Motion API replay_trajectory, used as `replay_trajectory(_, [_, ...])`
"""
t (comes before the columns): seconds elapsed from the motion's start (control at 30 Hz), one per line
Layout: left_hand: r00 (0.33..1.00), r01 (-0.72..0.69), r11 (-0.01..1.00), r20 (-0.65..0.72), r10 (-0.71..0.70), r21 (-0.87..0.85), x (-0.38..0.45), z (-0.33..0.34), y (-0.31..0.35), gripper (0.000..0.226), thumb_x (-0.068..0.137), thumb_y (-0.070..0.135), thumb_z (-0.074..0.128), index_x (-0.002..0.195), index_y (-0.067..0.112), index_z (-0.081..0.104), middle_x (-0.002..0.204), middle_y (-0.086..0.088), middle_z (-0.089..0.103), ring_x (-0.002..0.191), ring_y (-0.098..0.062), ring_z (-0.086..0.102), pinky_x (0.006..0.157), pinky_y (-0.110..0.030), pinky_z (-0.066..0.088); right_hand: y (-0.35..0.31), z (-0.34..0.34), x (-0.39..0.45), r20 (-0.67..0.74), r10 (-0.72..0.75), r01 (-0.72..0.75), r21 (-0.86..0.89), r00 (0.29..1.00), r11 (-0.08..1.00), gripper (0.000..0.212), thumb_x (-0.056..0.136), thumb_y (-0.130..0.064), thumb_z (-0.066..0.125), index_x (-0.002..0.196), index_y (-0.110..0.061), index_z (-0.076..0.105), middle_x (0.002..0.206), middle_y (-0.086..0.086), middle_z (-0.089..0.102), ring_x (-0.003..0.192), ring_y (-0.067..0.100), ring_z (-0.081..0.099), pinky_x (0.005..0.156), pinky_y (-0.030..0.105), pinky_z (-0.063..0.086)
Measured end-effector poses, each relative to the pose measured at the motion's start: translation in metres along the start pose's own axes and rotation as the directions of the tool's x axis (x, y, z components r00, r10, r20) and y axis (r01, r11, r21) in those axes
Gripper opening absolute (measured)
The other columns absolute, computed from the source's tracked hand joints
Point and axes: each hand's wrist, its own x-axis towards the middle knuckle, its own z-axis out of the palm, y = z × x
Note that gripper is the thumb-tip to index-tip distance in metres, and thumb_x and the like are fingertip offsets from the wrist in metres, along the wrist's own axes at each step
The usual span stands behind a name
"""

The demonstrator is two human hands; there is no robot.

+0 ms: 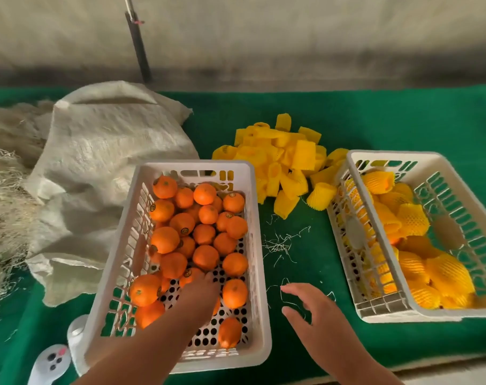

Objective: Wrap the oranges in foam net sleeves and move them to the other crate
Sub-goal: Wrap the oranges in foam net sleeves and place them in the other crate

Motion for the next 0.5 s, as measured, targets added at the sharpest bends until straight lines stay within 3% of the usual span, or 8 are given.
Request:
replay_trajectory(0.07, [0.999, 0.010, 0.999, -0.038, -0.011, -0.050, 0.000, -0.002, -0.001, 0.043, 0.088, 0.013, 0.070, 0.127, 0.022, 0.055, 0.130, -0.002, 0.045, 0.125, -0.025, 0.043, 0.075, -0.035, 0.045, 0.005, -0.002, 0.000, -0.020, 0.029, -0.029, 0.020, 0.999, 0.999, 0.039, 0.102, -0.040, 0.063, 0.139, -0.046, 0.054, 0.137, -0.038, 0.050, 0.127, -0.022, 0.041, 0.113, 0.013, 0.036])
replay_trajectory(0.17, [0.983, -0.002, 0.955, -0.176, -0.053, -0.297, -0.011, -0.004, -0.009, 0.040, 0.083, 0.030, 0.071, 0.119, 0.029, 0.053, 0.121, 0.008, 0.047, 0.121, -0.017, 0.047, 0.081, -0.030, 0.047, 0.019, -0.007, 0.001, -0.055, 0.089, -0.086, 0.055, 0.995, 0.995, 0.037, 0.100, -0.038, 0.065, 0.136, -0.044, 0.058, 0.129, -0.040, 0.052, 0.123, -0.023, 0.044, 0.111, 0.018, 0.042])
replay_trajectory(0.23, [0.961, -0.021, 0.858, -0.249, -0.125, -0.513, -0.024, -0.008, -0.015, 0.054, 0.073, 0.045, 0.080, 0.119, 0.035, 0.052, 0.116, 0.014, 0.049, 0.111, -0.010, 0.052, 0.084, -0.026, 0.049, 0.030, -0.011, 0.006, -0.072, 0.134, -0.129, 0.065, 0.988, 0.989, 0.037, 0.099, -0.038, 0.067, 0.134, -0.044, 0.059, 0.126, -0.039, 0.054, 0.122, -0.018, 0.048, 0.110, 0.023, 0.045])
replay_trajectory(0.27, [0.945, -0.039, 0.759, -0.272, -0.183, -0.649, -0.032, -0.011, -0.017, 0.061, 0.068, 0.051, 0.084, 0.117, 0.037, 0.051, 0.114, 0.015, 0.051, 0.104, -0.008, 0.056, 0.084, -0.027, 0.051, 0.037, -0.013, 0.011, -0.080, 0.155, -0.150, 0.061, 0.985, 0.987, 0.037, 0.099, -0.037, 0.067, 0.134, -0.042, 0.060, 0.126, -0.036, 0.055, 0.122, -0.013, 0.051, 0.110, 0.024, 0.046])
replay_trajectory(0.3, [0.928, -0.072, 0.611, -0.277, -0.248, -0.788, -0.041, -0.014, -0.017, 0.065, 0.064, 0.054, 0.088, 0.116, 0.038, 0.053, 0.113, 0.015, 0.053, 0.098, -0.007, 0.060, 0.082, -0.028, 0.054, 0.044, -0.016, 0.017, -0.088, 0.173, -0.168, 0.053, 0.981, 0.984, 0.037, 0.099, -0.036, 0.068, 0.135, -0.040, 0.061, 0.127, -0.033, 0.057, 0.122, -0.009, 0.054, 0.108, 0.024, 0.046])
replay_trajectory(0.37, [0.930, -0.128, 0.170, -0.178, -0.322, -0.977, -0.061, -0.023, -0.012, 0.070, 0.057, 0.057, 0.094, 0.116, 0.041, 0.058, 0.115, 0.009, 0.059, 0.093, -0.017, 0.071, 0.078, -0.035, 0.062, 0.055, -0.022, 0.035, -0.107, 0.191, -0.190, 0.022, 0.976, 0.982, 0.037, 0.099, -0.033, 0.070, 0.134, -0.034, 0.062, 0.129, -0.023, 0.061, 0.118, -0.003, 0.057, 0.104, 0.022, 0.045])
replay_trajectory(0.43, [0.965, -0.150, -0.281, -0.078, -0.252, -0.948, -0.078, -0.028, 0.000, 0.073, 0.053, 0.054, 0.098, 0.116, 0.042, 0.063, 0.121, -0.001, 0.062, 0.093, -0.027, 0.077, 0.079, -0.041, 0.064, 0.064, -0.030, 0.058, -0.116, 0.193, -0.197, -0.021, 0.974, 0.980, 0.037, 0.099, -0.029, 0.070, 0.135, -0.029, 0.063, 0.130, -0.013, 0.063, 0.112, 0.002, 0.059, 0.100, 0.021, 0.043])
replay_trajectory(0.5, [0.983, -0.128, -0.511, -0.041, -0.177, -0.850, -0.084, -0.031, 0.015, 0.071, 0.054, 0.045, 0.101, 0.116, 0.034, 0.067, 0.123, -0.009, 0.063, 0.097, -0.031, 0.076, 0.081, -0.047, 0.064, 0.068, -0.041, 0.086, -0.112, 0.186, -0.193, -0.057, 0.976, 0.979, 0.037, 0.101, -0.029, 0.068, 0.136, -0.025, 0.062, 0.135, -0.005, 0.062, 0.110, 0.007, 0.060, 0.097, 0.024, 0.043])
